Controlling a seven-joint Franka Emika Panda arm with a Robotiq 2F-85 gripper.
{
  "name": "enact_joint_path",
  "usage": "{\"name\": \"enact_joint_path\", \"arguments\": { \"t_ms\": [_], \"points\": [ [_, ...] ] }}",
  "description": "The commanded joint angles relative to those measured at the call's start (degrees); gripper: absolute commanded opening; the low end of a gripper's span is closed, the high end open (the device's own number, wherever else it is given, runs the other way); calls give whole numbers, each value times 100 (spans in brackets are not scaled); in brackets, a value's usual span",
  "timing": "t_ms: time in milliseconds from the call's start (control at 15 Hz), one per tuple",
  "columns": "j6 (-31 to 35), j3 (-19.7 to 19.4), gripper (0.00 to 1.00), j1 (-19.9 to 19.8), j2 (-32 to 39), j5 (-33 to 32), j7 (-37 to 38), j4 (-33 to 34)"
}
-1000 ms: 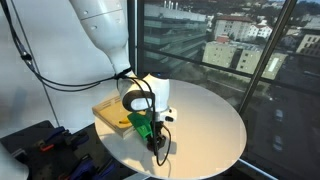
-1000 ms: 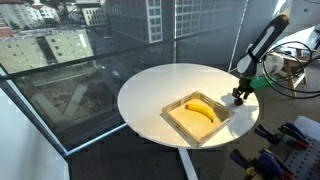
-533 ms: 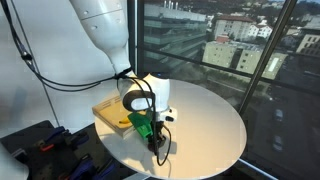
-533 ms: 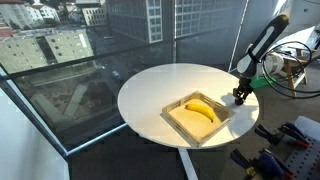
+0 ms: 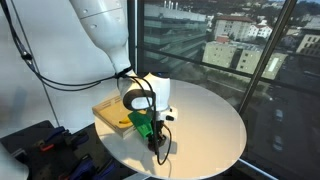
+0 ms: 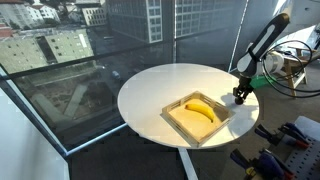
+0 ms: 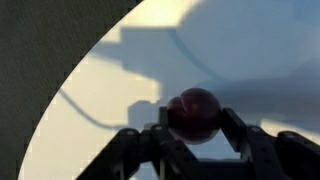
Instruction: Put the plum in the crate
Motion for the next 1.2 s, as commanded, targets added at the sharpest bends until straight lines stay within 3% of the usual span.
{"name": "enact_joint_path", "arguments": {
  "t_ms": [0,1133],
  "points": [
    [-336,77,31,-123,-312,-95,34,-39],
    [-884,-132,31,76,-1136,-307,132,-13]
  ]
}}
